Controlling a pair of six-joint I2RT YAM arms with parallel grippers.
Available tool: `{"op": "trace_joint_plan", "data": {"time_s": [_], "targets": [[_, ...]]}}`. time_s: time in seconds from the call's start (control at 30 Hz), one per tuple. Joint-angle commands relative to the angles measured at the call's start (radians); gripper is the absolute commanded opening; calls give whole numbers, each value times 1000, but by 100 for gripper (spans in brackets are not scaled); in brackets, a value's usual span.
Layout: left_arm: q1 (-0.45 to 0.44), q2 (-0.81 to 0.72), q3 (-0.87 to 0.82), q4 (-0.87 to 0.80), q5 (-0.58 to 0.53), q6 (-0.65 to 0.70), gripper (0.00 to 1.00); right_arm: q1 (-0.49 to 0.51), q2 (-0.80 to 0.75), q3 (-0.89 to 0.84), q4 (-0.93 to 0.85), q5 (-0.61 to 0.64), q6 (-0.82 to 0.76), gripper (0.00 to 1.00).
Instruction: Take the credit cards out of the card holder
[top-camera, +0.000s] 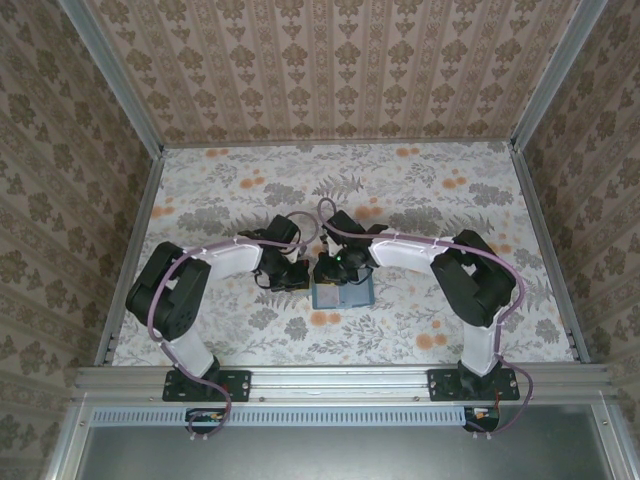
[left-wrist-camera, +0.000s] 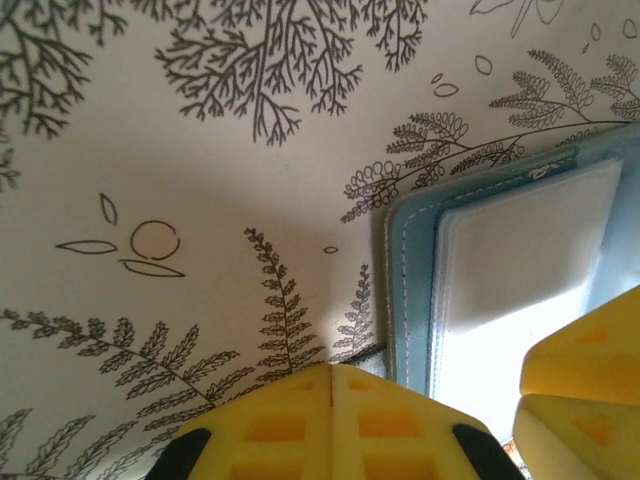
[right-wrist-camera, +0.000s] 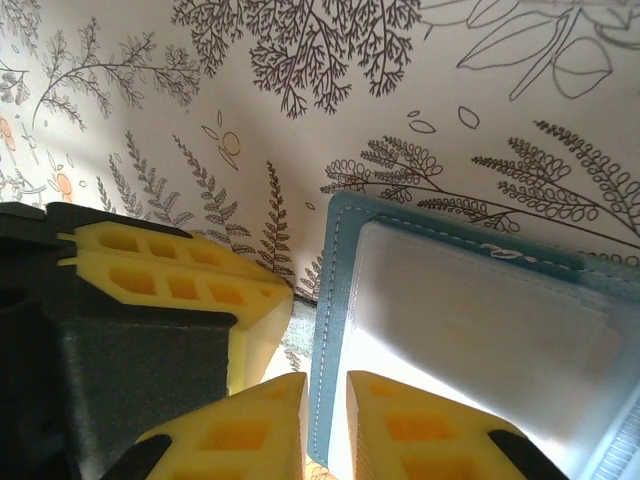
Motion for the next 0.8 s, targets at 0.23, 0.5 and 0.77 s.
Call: {"op": "trace_joint_plan", "data": {"time_s": [0.23,0.5,0.77], "targets": [[-3,-10,-35,-23,-1,-22,0,27,48,-6,-39,-7,25,26],[-3,-12,-34,-25,-1,-16,0,53,66,52,-251,158,-19,36],[-3,-12,-35,-23,1,-12,0,87,55,123,-398,313,-39,40]]}}
